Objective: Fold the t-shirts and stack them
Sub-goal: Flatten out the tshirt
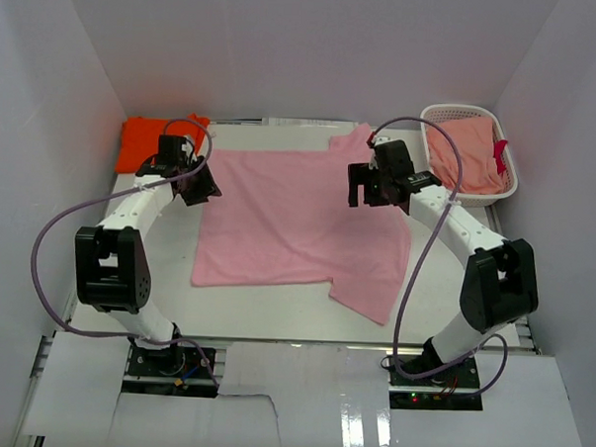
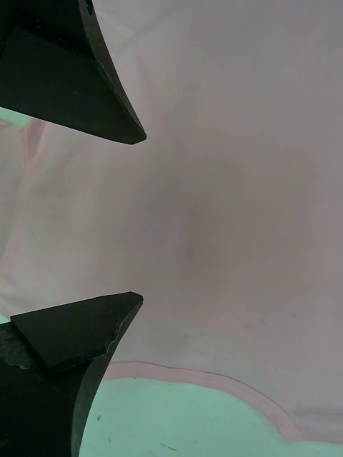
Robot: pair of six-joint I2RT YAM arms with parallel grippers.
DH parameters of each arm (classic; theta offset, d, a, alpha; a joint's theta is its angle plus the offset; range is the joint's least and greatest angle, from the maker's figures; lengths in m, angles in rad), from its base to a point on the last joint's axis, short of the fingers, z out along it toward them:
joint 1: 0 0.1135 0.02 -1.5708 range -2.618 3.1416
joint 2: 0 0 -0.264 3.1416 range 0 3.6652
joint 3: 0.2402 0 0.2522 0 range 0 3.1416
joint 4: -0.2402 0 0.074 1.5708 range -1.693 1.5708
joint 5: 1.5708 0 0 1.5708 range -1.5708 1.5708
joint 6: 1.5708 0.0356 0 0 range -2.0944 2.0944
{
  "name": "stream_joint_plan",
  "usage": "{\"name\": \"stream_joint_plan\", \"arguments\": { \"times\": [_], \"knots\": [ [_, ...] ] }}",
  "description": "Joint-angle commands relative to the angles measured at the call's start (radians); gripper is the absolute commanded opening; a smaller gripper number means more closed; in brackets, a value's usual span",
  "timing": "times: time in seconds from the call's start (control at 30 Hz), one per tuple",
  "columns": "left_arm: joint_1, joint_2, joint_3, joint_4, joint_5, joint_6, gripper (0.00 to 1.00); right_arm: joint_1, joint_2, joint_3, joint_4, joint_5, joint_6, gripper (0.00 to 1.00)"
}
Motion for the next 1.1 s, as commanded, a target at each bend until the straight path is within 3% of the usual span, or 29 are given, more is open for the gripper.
{"name": "stream_joint_plan", "arguments": {
  "times": [0.0, 0.23, 0.47, 1.07],
  "knots": [
    [-0.006, 0.031, 0.080, 0.059, -0.039, -0.023, 0.54, 0.008, 0.065, 0.089, -0.011, 0.089, -0.045, 0.91],
    [-0.214, 0.183, 0.180, 0.080, -0.396, 0.039, 0.54, 0.010, 0.244, 0.195, -0.047, 0.149, -0.067, 0.91],
    [-0.274, 0.256, 0.163, 0.156, -0.363, 0.031, 0.55, 0.010, 0.330, 0.246, -0.059, 0.161, -0.070, 0.90],
    [-0.277, 0.397, 0.203, 0.142, -0.383, 0.025, 0.56, -0.032, 0.456, 0.271, -0.037, 0.052, -0.059, 0.90]
  ]
}}
